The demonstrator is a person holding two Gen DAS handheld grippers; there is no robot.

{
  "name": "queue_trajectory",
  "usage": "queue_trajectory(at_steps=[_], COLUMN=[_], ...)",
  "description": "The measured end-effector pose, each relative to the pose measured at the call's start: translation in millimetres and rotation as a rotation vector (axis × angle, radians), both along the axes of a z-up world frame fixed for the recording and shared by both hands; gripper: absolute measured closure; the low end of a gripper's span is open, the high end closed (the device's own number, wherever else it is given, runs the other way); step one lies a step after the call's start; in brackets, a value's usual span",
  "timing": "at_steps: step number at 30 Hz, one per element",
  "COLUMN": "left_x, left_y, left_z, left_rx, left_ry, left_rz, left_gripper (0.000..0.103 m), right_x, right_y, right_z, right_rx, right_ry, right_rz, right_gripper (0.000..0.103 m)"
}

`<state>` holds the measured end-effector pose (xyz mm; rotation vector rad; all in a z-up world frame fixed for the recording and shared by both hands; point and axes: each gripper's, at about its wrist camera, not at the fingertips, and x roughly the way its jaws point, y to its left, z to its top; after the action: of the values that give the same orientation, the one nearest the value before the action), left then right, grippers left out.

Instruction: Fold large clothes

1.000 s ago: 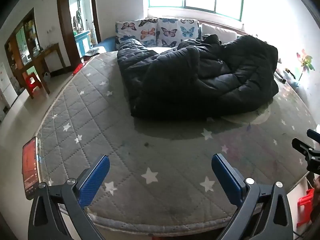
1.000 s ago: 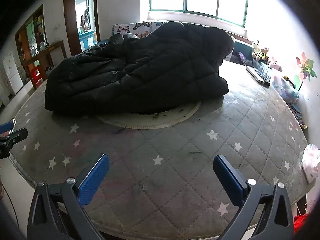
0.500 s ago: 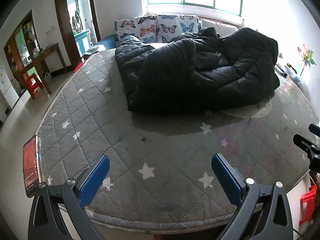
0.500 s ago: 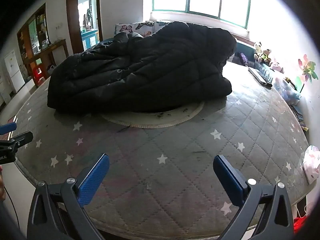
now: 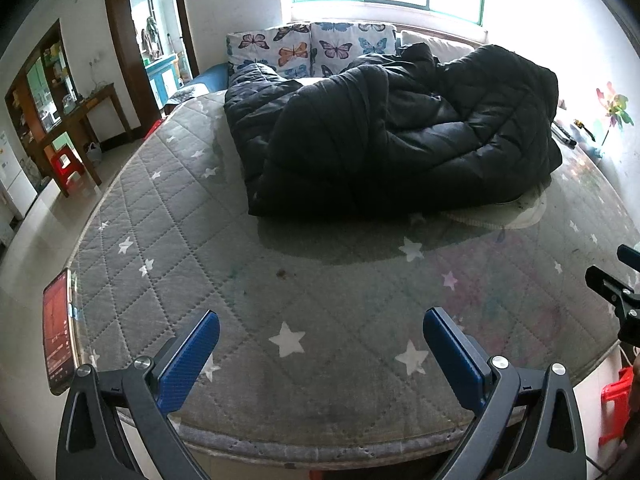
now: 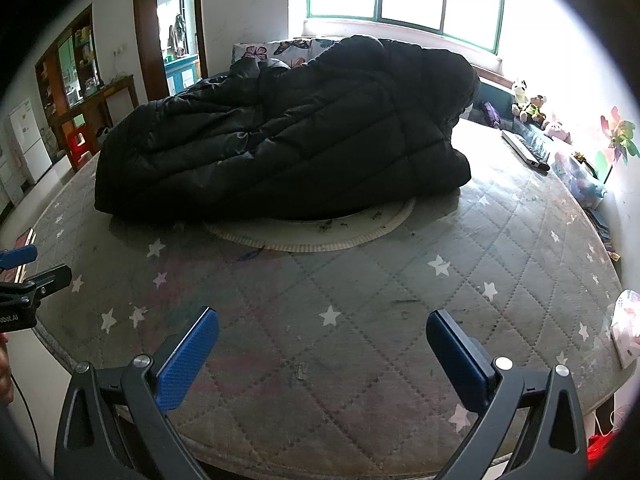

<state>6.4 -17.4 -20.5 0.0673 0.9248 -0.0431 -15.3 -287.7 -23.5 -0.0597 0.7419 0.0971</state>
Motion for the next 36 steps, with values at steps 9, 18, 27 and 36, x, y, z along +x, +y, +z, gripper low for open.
queue_trajectory(at_steps=[9,18,27,36], left_x=[5,12,23,39], left_y=[-3,-6,-8,-9], left_z=[-4,-8,-13,-15], left_rx=[0.010,0.017,0.021,0.032], left_ry=[0.015,0.032,0.051,0.055], left_rz=[-0.004,-0.007,-0.012,-0.032], left_gripper=[0.000,0.000,0.000,0.000], right_x=[4,10,18,28], right_y=[0,1,2,4], right_z=[-3,-8,-12,-16], right_rx=[0.005,0.007,0.006,-0.003], right_ry=[0.005,0.022,0.041,0.060], right_rz=[0.004,0.009,0.011,0.015], right_gripper=[0.000,0.000,0.000,0.000])
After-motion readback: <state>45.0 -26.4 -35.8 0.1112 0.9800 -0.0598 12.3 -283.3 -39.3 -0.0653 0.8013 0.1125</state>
